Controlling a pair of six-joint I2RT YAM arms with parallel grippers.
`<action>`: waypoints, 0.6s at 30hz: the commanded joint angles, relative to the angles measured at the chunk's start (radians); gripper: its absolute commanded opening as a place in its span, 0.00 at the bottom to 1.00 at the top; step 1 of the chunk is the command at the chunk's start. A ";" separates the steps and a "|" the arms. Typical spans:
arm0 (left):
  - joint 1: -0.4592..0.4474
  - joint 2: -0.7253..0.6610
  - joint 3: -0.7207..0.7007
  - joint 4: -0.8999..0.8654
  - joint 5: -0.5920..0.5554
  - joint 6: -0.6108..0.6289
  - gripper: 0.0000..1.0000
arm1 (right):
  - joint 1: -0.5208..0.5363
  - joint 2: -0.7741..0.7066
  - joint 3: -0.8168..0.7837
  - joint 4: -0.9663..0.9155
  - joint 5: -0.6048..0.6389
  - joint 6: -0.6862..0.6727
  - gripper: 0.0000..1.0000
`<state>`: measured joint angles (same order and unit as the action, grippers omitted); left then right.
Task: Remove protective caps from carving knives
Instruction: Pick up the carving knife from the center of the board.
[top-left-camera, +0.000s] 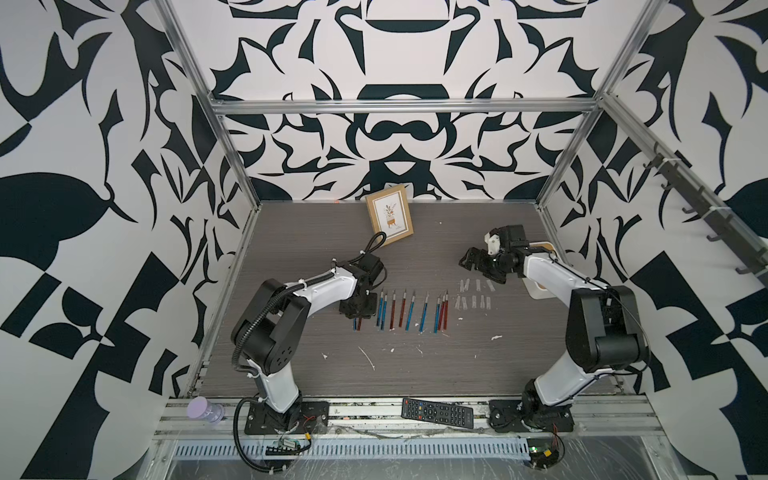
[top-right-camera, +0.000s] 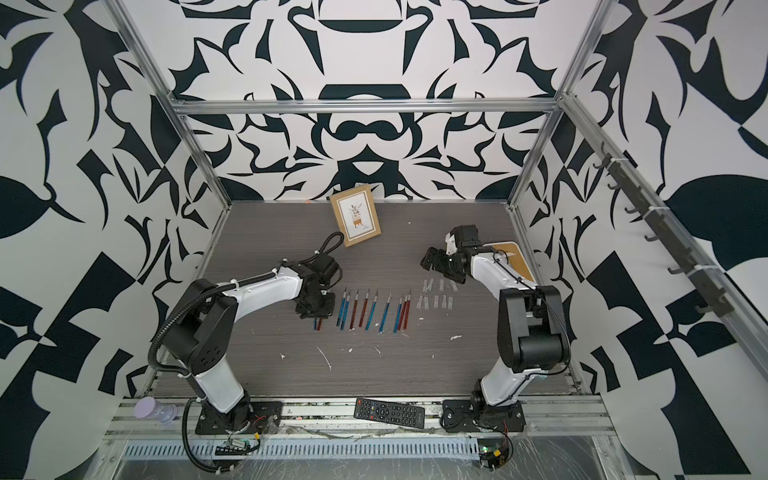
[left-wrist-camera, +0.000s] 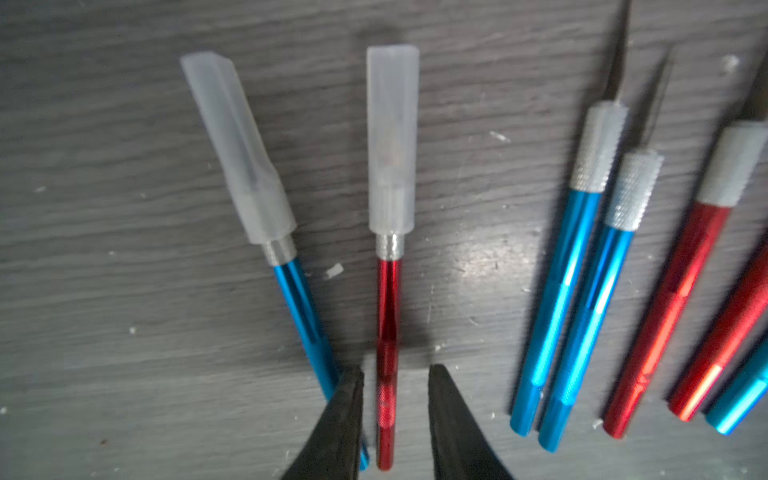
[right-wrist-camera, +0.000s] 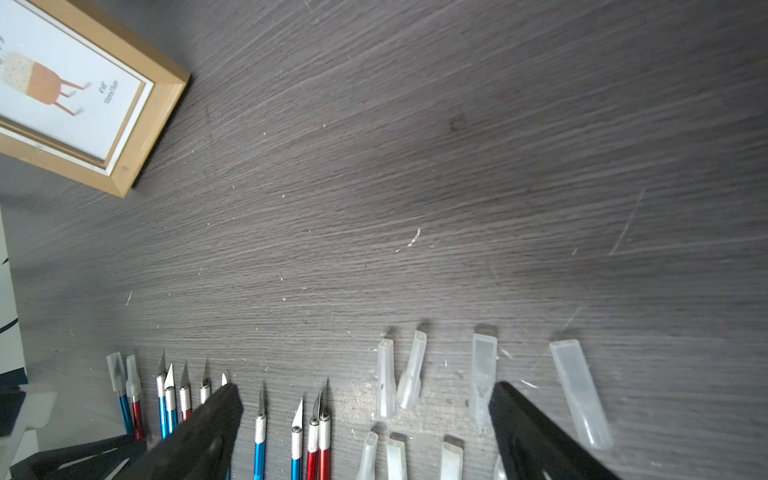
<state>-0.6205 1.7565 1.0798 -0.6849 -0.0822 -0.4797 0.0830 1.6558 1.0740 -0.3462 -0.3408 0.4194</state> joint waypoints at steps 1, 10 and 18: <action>-0.008 0.015 -0.018 -0.025 0.009 -0.017 0.29 | 0.005 -0.021 0.004 0.013 -0.010 0.004 0.96; -0.018 0.029 -0.031 -0.025 0.010 -0.027 0.23 | 0.006 -0.018 0.009 0.016 -0.010 0.003 0.96; -0.018 0.034 -0.036 -0.023 0.010 -0.028 0.12 | 0.005 -0.016 0.016 0.013 -0.010 0.005 0.95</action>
<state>-0.6342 1.7638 1.0676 -0.6846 -0.0875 -0.4976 0.0830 1.6558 1.0740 -0.3462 -0.3412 0.4194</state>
